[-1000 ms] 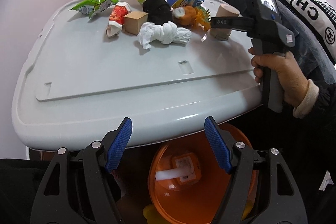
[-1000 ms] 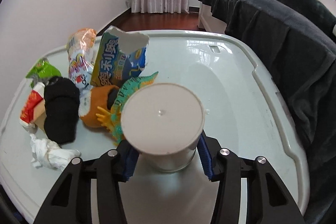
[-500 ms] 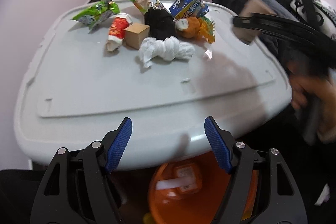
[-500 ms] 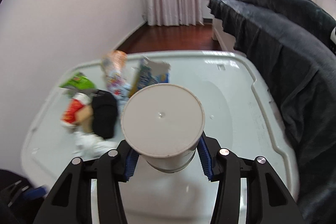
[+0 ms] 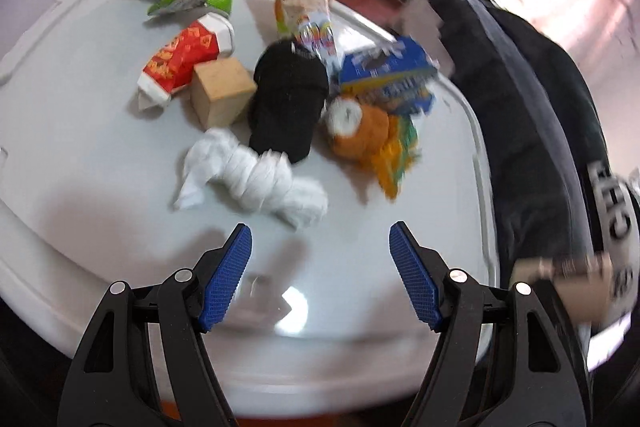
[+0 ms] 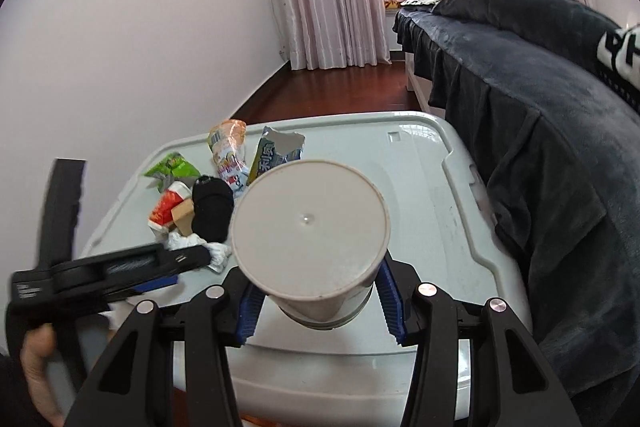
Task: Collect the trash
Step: 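Grasp the white tissue with the left tool while the right tool holds the cup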
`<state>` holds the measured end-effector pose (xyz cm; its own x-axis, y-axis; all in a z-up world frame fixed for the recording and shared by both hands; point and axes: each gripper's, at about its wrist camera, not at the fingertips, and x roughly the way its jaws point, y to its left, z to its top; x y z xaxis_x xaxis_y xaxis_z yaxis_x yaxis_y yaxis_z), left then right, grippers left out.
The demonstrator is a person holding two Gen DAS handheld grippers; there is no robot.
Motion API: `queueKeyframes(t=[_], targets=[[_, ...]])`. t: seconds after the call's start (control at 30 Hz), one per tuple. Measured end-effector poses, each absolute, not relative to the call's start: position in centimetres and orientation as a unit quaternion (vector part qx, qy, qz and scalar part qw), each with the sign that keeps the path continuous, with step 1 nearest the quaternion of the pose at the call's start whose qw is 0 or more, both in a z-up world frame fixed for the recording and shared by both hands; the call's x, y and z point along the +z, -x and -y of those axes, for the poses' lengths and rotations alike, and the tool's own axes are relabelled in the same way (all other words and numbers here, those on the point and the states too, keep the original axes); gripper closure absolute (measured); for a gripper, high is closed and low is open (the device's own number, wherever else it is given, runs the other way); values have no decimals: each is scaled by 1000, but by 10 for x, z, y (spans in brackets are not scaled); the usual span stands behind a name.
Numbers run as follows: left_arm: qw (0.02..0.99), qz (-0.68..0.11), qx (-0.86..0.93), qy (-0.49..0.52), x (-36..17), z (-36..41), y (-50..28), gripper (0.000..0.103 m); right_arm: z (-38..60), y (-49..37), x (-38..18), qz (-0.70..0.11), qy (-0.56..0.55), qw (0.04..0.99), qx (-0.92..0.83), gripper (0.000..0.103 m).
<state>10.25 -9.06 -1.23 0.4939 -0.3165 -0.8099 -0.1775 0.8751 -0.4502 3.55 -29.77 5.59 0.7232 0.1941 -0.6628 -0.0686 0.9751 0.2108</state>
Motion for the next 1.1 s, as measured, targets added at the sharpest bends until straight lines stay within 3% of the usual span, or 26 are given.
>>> queueKeyframes(t=[0.23, 0.3, 0.37, 0.43, 0.8, 1.1], targets=[[830, -503, 78, 229, -33, 100, -134, 33, 298, -34, 56, -366, -96, 922, 86, 54], [833, -503, 92, 213, -33, 99, -137, 44, 299, -34, 55, -369, -102, 919, 90, 54], [831, -508, 84, 210, -33, 93, -134, 61, 299, -34, 55, -368, -103, 920, 90, 54], [831, -510, 55, 212, -32, 86, -129, 66, 298, -34, 56, -367, -104, 920, 92, 54], [840, -520, -88, 129, -33, 68, -116, 68, 293, -37, 50, -377, -99, 916, 97, 54], [857, -511, -31, 62, -33, 99, -122, 70, 290, -39, 46, -383, -96, 913, 101, 54]])
